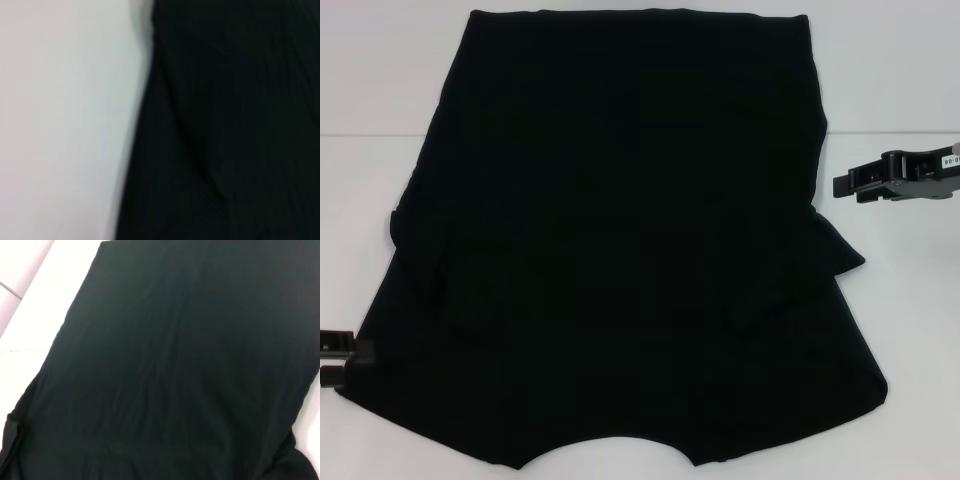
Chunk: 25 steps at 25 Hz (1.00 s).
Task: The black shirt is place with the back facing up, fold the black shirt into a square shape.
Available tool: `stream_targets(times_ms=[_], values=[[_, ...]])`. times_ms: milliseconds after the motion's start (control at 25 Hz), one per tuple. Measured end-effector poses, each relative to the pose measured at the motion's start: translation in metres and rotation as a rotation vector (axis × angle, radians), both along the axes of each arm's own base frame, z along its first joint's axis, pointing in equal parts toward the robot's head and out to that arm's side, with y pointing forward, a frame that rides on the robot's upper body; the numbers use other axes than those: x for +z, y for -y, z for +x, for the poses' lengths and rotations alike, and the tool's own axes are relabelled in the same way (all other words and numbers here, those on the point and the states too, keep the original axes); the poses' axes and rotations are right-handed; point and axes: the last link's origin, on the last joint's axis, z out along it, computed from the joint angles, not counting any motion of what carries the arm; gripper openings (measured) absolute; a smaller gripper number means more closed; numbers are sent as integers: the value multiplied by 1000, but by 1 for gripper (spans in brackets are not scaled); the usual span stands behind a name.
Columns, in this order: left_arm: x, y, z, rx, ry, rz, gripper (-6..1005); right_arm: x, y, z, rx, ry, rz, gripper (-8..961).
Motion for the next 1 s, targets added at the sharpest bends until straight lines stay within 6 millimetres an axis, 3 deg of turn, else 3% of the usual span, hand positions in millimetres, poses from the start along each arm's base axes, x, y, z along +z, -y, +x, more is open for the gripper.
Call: stream_targets(times_ms=[480, 1000], values=[[-7, -7, -9, 56, -65, -9, 602, 0, 2, 3, -8, 0, -4, 437], [-12, -13, -15, 89, -88, 5, 449, 1, 2, 5, -12, 1, -2, 446]])
